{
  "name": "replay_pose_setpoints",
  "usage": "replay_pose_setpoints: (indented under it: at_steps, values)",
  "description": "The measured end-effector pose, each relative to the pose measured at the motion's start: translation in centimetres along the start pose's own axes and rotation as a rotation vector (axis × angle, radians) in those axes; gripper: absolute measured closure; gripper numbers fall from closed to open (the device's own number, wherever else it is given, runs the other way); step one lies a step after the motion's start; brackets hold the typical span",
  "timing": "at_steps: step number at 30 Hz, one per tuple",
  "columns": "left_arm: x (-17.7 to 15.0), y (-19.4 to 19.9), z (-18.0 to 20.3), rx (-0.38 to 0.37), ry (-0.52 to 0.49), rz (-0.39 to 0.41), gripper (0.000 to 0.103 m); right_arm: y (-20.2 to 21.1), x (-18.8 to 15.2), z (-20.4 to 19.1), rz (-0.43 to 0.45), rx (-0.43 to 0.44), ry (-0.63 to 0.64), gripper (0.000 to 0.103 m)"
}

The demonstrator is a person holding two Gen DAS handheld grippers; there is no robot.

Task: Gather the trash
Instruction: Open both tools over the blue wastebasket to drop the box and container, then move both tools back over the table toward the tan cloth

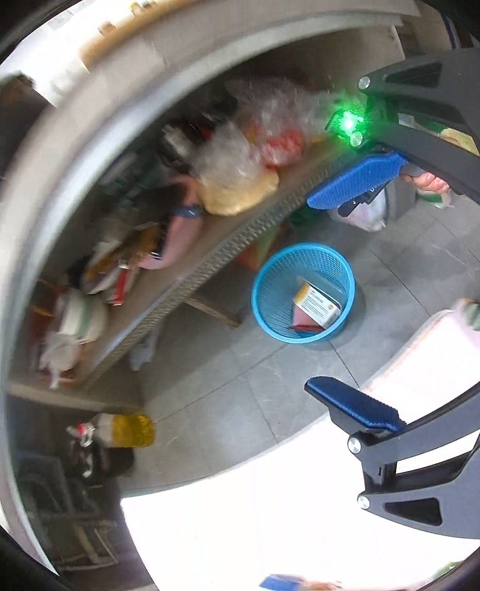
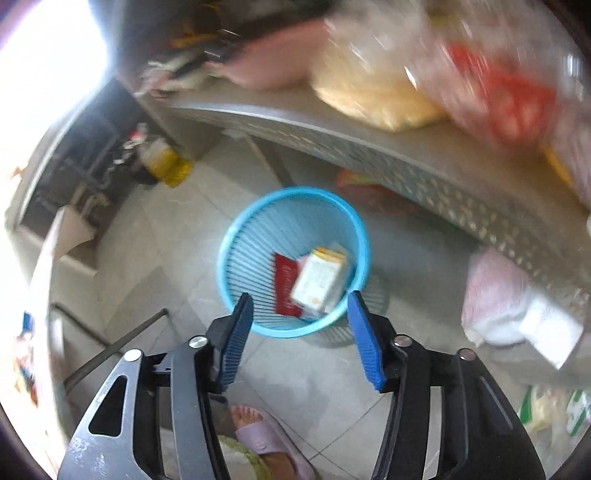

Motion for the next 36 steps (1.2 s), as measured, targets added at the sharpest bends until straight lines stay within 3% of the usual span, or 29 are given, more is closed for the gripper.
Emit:
replay_pose_setpoints:
  at_steps: [3,9,15,21,27,34,36]
  values:
    - [-2.6,4.8,-0.6,0.007,-0.007,0.098,0.013,3.1,0.4,-2.6,0.061,0.089,0.08,0.043]
    - [-9.7,12.9,-2.9,0.121,-0.043,0.234,0.013,7.8,0.3,-9.4,0.127,0.289,0.279,0.036]
    - [-17.5,20.1,-6.9,0.253,0.053,0.358,0.013,10.1,-2.1,-17.2,0.071,0.489,0.454,0.034]
    - [-24.5,26.0,-11.1,0.424,0.169,0.437,0.013,11.5,-6.5,-25.8,0.008,0.609,0.667,0.03]
    - [-26.5,29.9,-15.1,0.435,0.295,0.544,0.013,13.0,-8.4,-33.1,-0.112,0.75,0.755,0.029]
    - [-25.3,31.2,-19.0,0.459,0.394,0.575,0.013,13.9,-10.6,-43.5,-0.27,0.715,0.893,0.026]
    - [-24.4,31.9,-20.6,0.433,0.435,0.585,0.013,14.1,-11.5,-45.7,-0.265,0.707,0.942,0.026]
Point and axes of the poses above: each gripper's, at about its wrist camera, not at the fingertips, and y roughly against the way its jaws point, z to its right, x to its top, the point moved 2 cm from there along -y, roughly the way its jaws point, and after that the axes turned 9 degrees about -x, right-handed, at the moved point
